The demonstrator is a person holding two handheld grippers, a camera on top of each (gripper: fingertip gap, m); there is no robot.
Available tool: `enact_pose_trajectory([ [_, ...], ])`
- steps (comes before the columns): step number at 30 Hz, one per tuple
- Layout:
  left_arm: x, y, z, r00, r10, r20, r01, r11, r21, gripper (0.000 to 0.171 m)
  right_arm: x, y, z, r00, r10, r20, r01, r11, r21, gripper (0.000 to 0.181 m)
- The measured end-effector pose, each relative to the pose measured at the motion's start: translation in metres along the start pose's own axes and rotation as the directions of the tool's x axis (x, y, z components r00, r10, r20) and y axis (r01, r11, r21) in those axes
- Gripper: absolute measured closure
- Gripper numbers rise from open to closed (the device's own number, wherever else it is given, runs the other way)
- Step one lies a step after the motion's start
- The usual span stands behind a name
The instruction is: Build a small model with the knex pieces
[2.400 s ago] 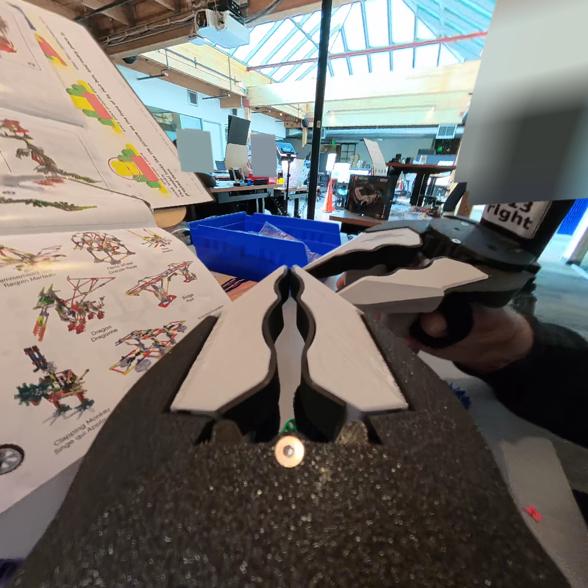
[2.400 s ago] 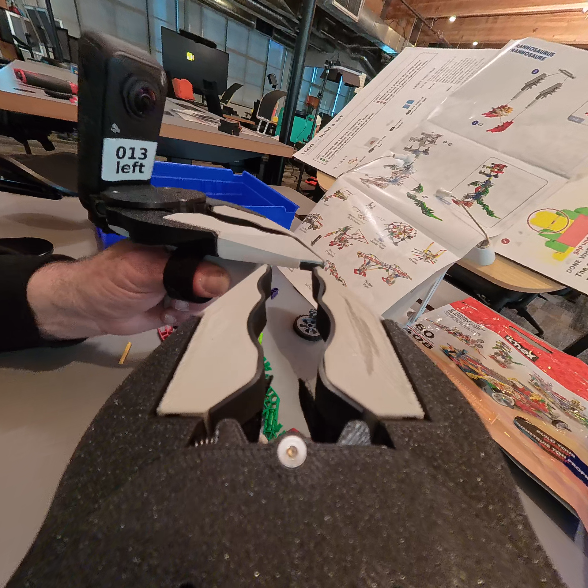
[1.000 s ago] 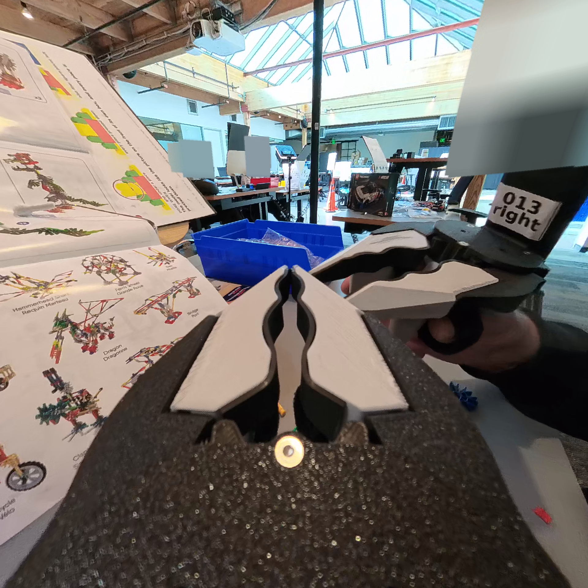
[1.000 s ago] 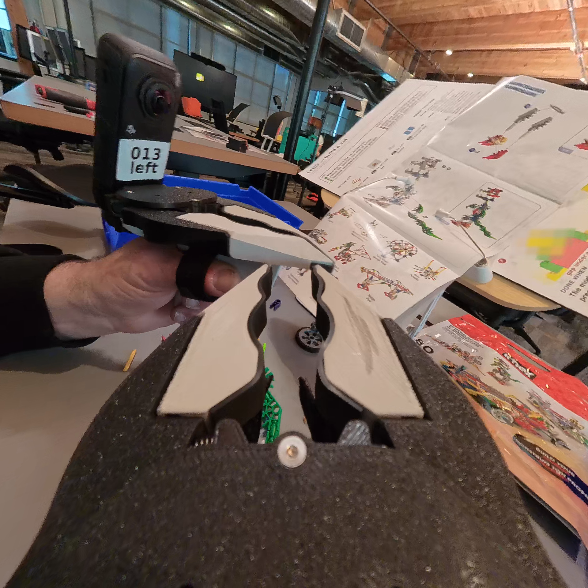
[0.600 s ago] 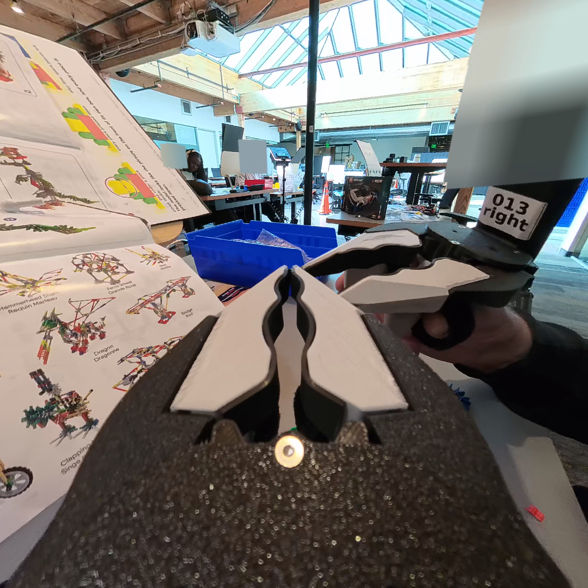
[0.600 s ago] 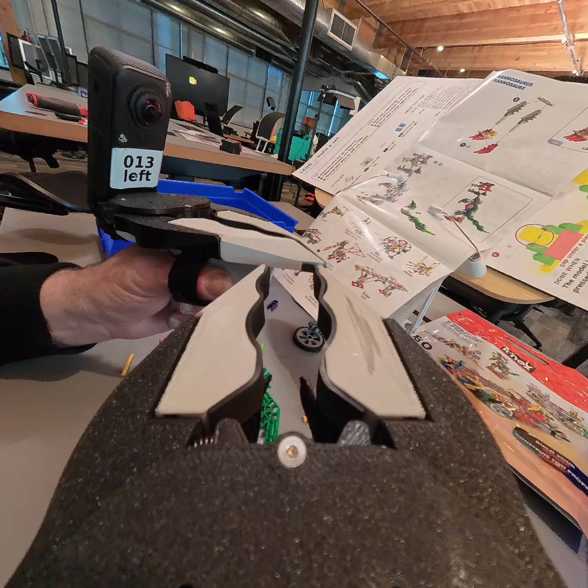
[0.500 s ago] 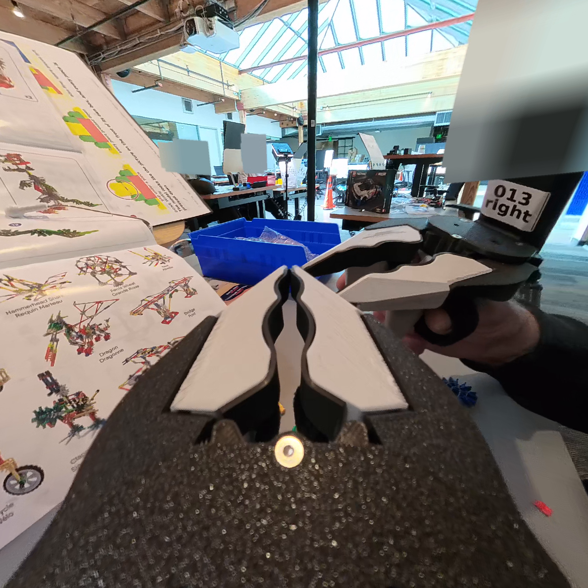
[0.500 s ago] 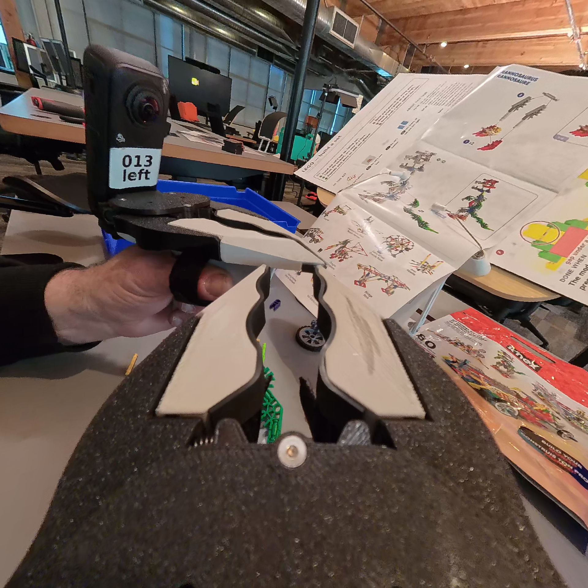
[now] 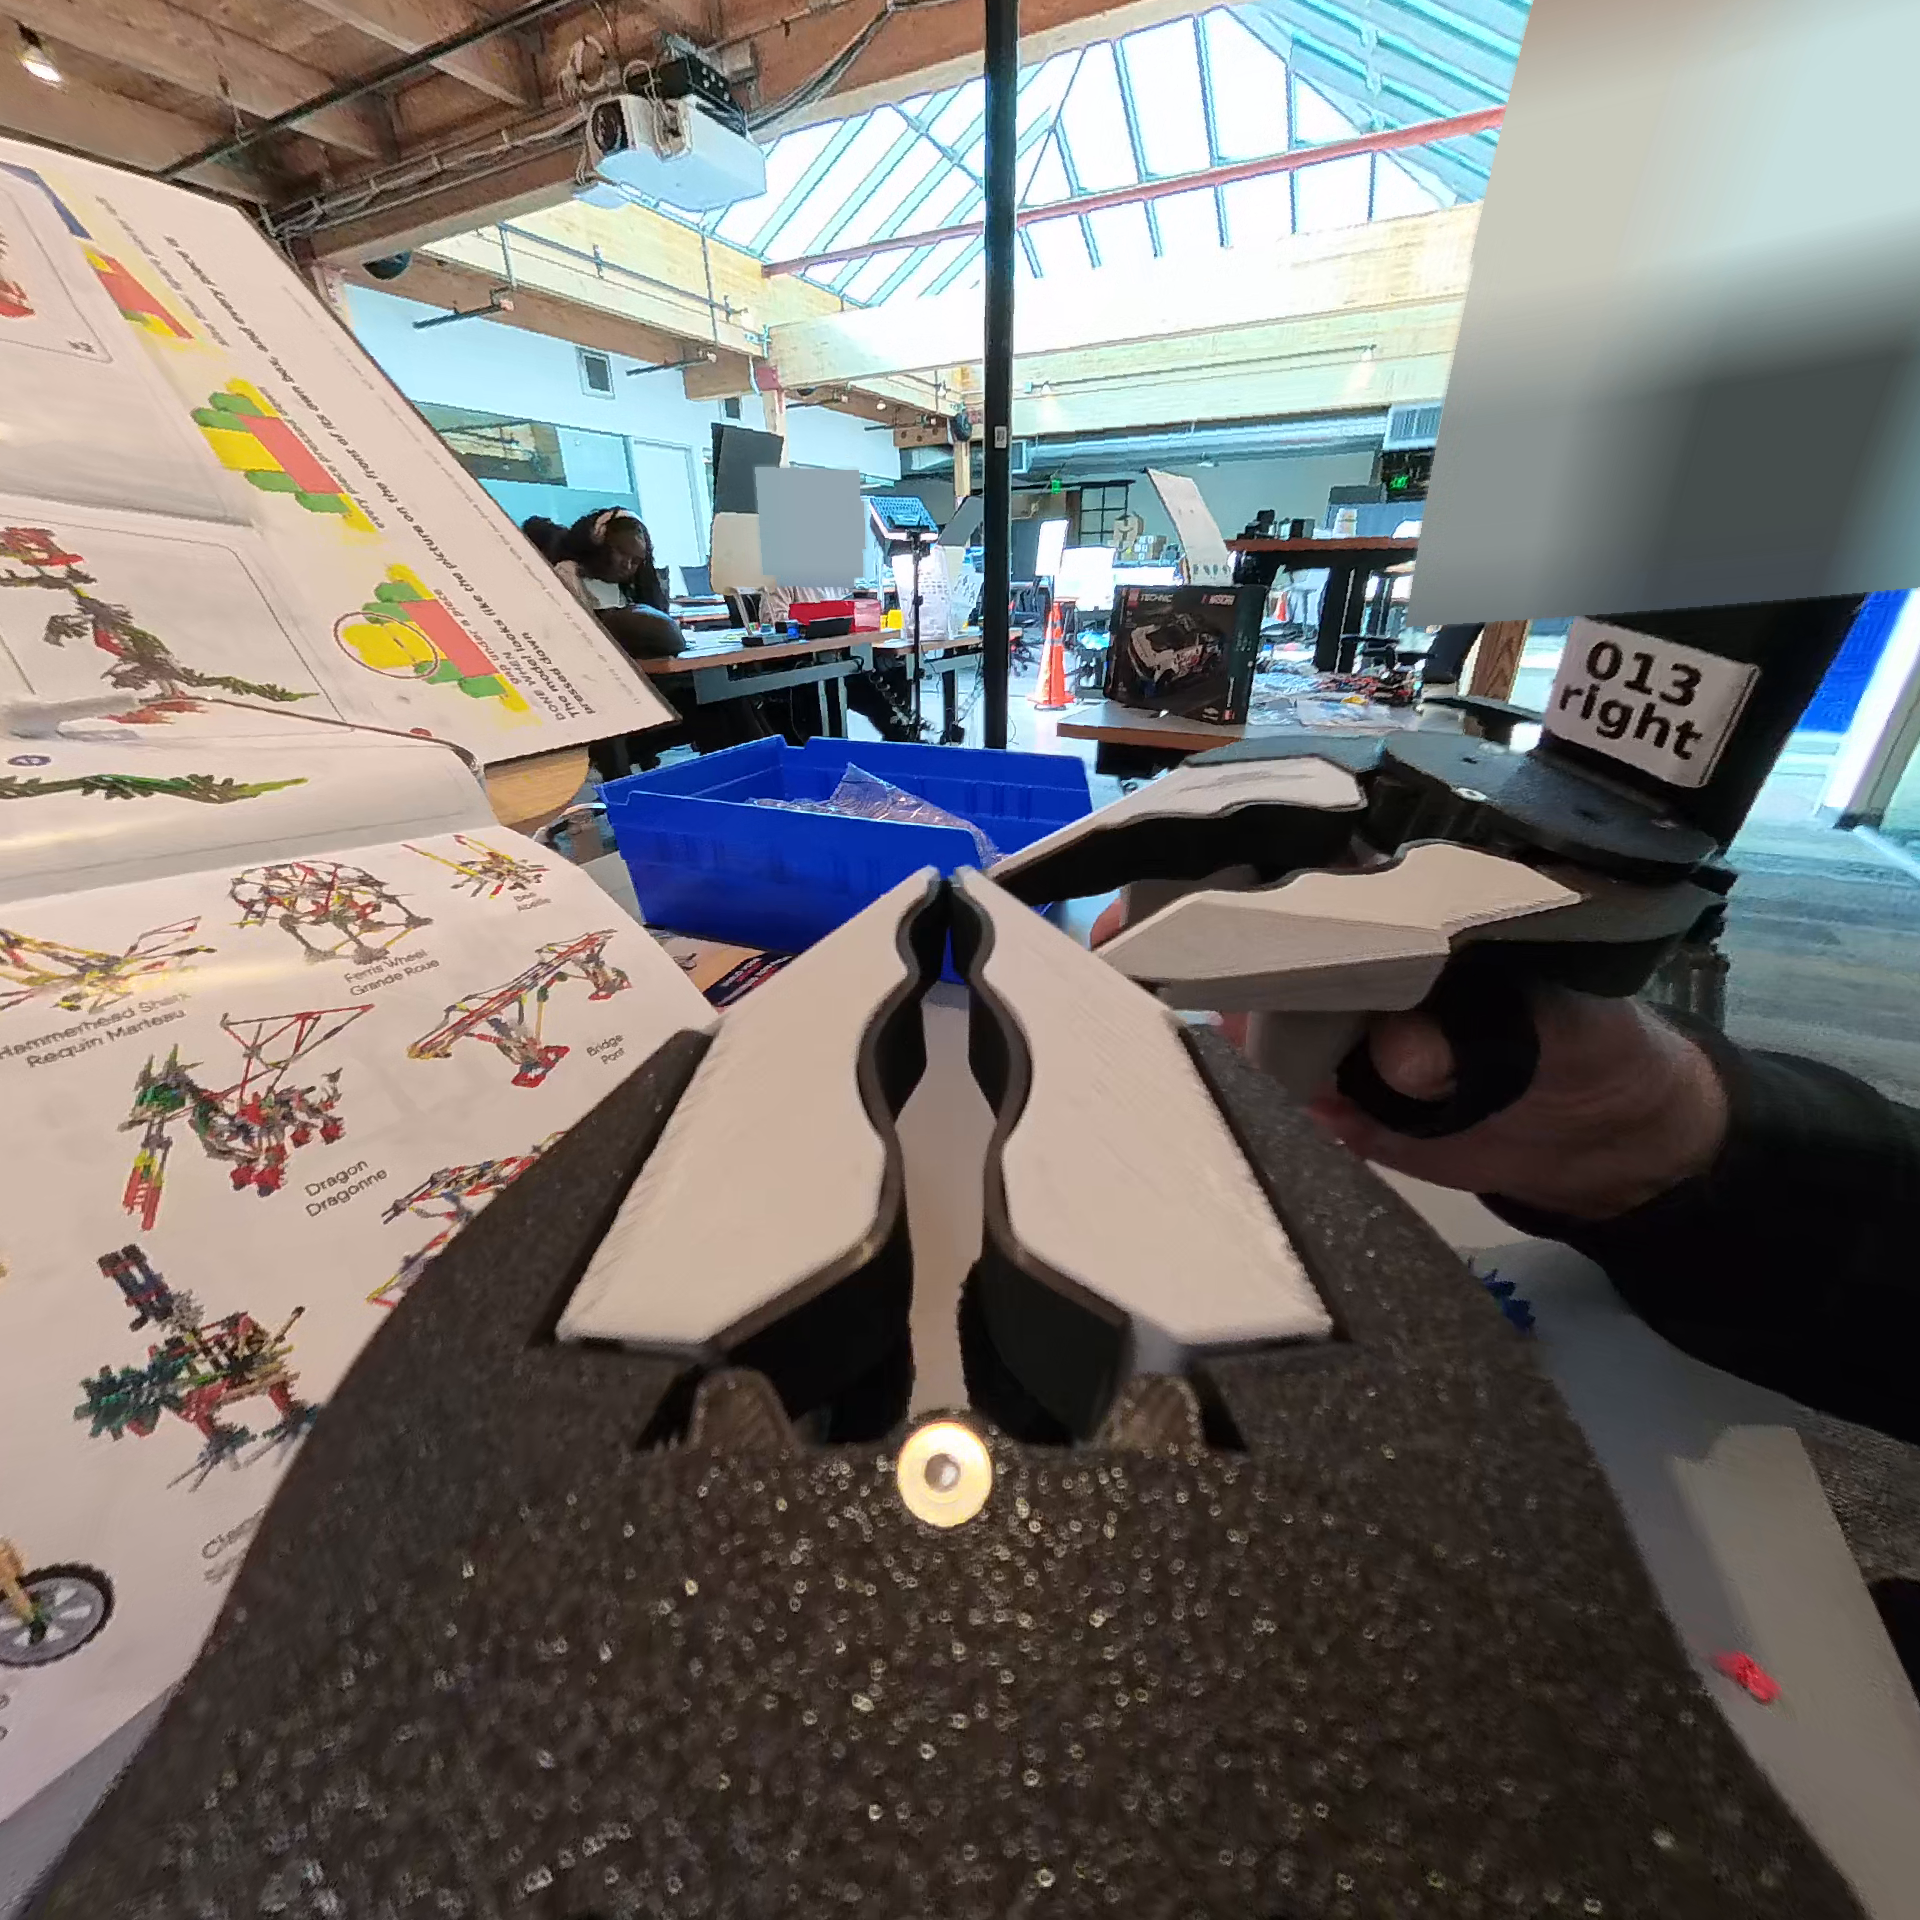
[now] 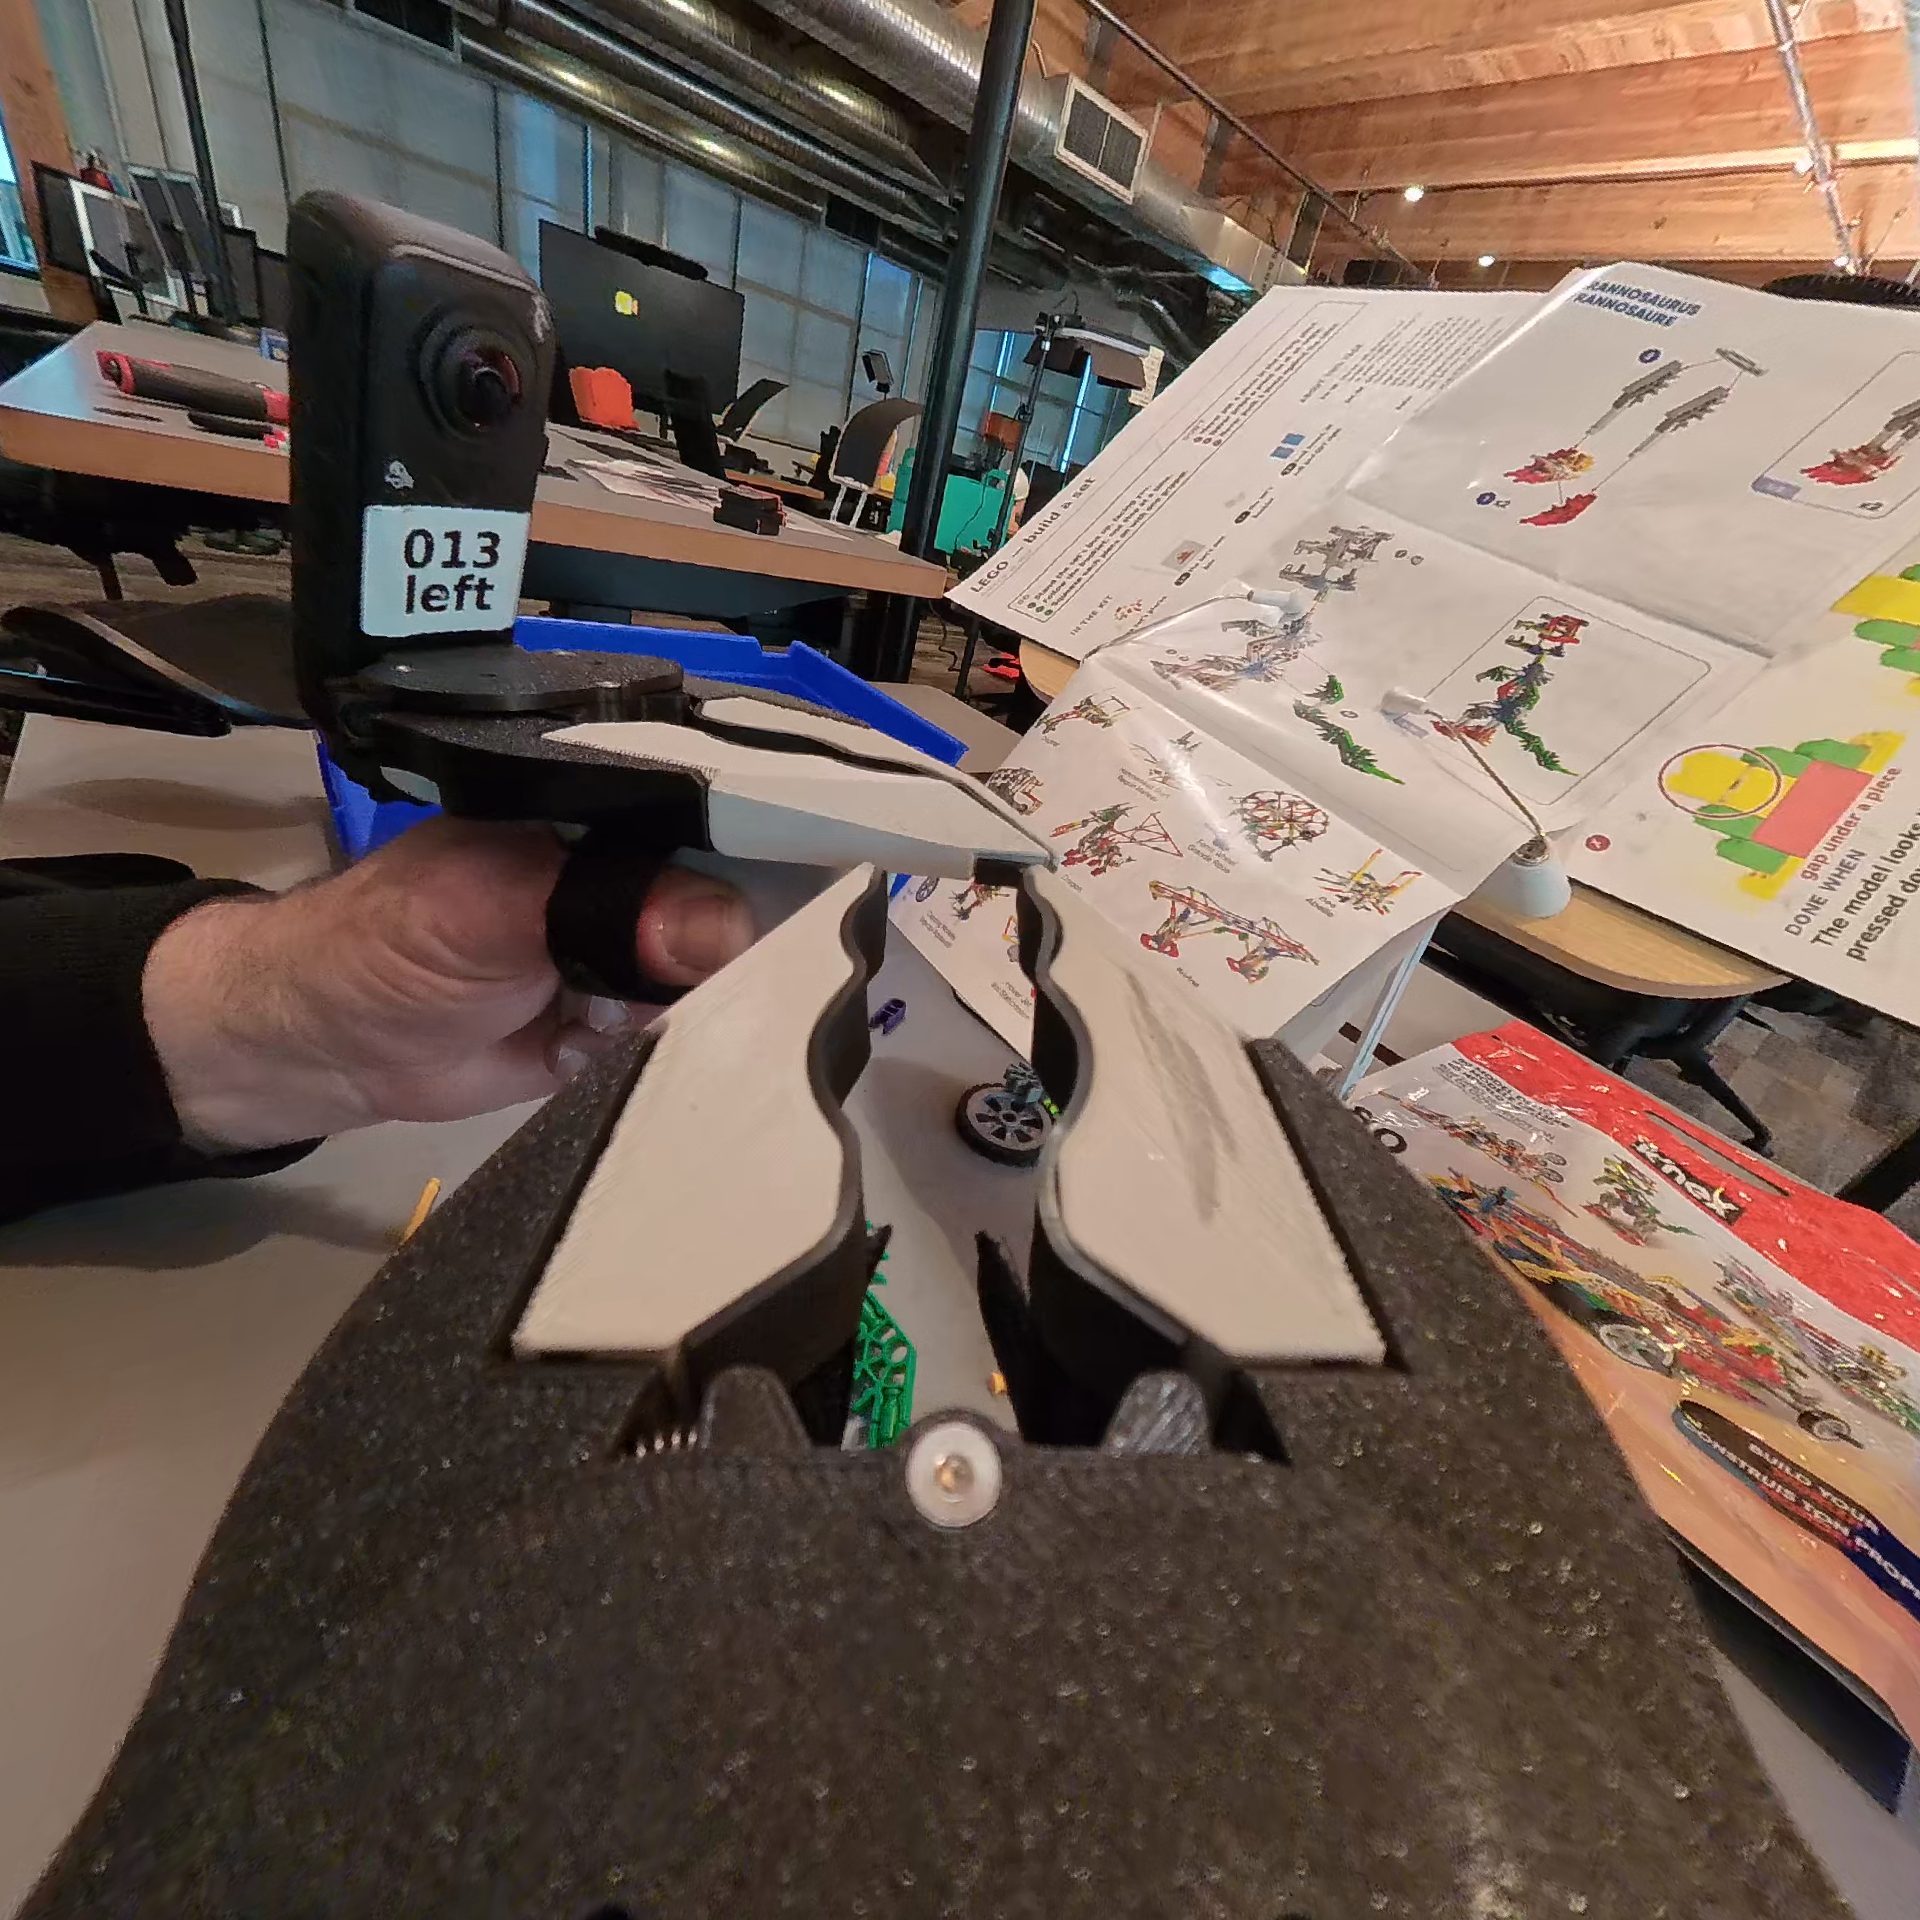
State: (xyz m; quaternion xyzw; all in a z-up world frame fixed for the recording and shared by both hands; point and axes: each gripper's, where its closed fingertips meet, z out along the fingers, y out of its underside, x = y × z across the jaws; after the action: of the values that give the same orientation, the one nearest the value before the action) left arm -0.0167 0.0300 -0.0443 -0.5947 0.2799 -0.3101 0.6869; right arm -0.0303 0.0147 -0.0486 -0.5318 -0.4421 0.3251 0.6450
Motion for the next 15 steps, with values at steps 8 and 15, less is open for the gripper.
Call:
enact_pose_trajectory([
  [8,0.001,0.001,-0.002,0.996,0.087,0.02,-0.086,0.995,-0.043,0.171,-0.003,0.0,0.0,1.0,-0.001,0.012,0.001,1.0,0.003,0.158],
  [15,0.0,-0.004,-0.005,0.998,0.057,0.035,-0.057,0.998,-0.01,0.171,-0.013,-0.004,0.0,0.998,-0.013,0.059,0.011,0.999,0.032,0.159],
])
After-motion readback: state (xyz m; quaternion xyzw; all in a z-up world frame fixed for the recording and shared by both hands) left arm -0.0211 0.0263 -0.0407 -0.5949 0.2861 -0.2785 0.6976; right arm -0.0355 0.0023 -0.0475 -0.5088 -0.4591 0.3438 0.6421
